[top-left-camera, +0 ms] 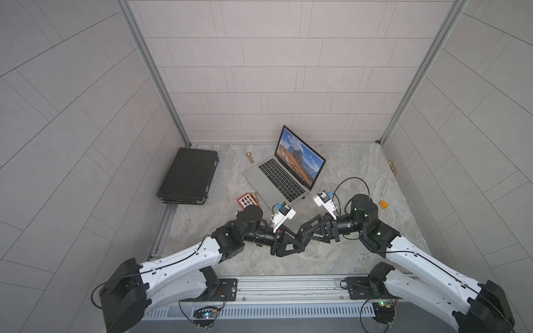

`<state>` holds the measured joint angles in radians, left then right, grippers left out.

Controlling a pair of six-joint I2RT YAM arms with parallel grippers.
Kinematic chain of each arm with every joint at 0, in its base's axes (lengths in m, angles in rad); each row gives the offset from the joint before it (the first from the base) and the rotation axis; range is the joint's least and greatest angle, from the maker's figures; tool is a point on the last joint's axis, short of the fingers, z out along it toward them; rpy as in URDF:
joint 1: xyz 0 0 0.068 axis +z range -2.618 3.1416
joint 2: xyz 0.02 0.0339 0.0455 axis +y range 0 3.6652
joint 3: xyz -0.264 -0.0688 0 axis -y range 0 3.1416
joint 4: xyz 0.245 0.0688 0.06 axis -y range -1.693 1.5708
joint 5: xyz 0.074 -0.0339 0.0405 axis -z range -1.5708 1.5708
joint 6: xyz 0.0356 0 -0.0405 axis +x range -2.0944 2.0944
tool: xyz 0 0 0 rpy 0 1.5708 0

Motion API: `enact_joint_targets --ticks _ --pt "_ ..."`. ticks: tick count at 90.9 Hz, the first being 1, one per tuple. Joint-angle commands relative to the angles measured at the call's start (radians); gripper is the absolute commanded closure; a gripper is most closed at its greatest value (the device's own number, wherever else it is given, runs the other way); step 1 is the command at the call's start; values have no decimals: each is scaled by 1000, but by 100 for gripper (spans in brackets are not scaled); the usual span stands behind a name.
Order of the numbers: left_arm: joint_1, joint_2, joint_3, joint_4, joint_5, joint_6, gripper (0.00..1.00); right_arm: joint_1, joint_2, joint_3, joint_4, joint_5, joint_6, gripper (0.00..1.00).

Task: Insert the wireless mouse receiver into the laptop
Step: Place the mouse at the center of the board.

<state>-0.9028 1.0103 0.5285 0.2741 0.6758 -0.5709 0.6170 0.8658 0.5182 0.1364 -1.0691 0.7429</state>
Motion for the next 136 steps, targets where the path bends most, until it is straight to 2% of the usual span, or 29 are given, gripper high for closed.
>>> enact_joint_targets --ticks 1,5,8,18,23,27,33,37,45,68,76,86,97,110,122,128,134,136 --pt "7 -4 7 44 1 -32 86 16 -16 16 37 -78 -1 57" --pt "8 -5 8 21 -18 -30 79 16 -21 18 21 -76 -18 60" --pt "11 -8 6 1 -34 -27 69 16 -24 24 1 -67 -40 62" --pt "31 -37 -7 -67 -117 -24 12 16 -25 56 -157 13 -174 65" --pt "49 -69 -11 -124 -168 -7 1 16 -21 74 -253 116 -251 66" --pt "63 -97 -9 -188 -220 22 0 16 -6 90 -357 216 -354 66" --pt "72 -151 0 -337 -353 72 0 17 34 127 -477 430 -487 66" --pt "76 -180 9 -422 -451 108 0 18 83 152 -528 585 -529 66" --pt "84 -214 31 -545 -588 165 0 30 214 234 -590 786 -629 71" --pt "88 -214 43 -579 -715 191 0 136 539 472 -764 1073 -1029 73" --pt "89 -203 46 -586 -740 203 0 170 637 553 -872 1163 -1115 71" --pt "95 -182 55 -606 -759 207 0 206 750 648 -969 1246 -1181 68" --pt "107 -173 43 -591 -774 197 0 248 878 728 -1022 1293 -1206 59" --pt "134 -179 25 -566 -768 178 0 291 969 775 -1019 1281 -1193 41" --pt "160 -182 16 -548 -778 178 0 296 973 769 -957 1209 -1147 33" --pt "184 -176 21 -543 -796 183 0 287 949 744 -914 1182 -1116 21" --pt "218 -166 28 -529 -822 188 0 269 897 722 -879 1142 -1084 14" --pt "232 -163 30 -518 -833 188 0 261 876 712 -866 1127 -1073 7"
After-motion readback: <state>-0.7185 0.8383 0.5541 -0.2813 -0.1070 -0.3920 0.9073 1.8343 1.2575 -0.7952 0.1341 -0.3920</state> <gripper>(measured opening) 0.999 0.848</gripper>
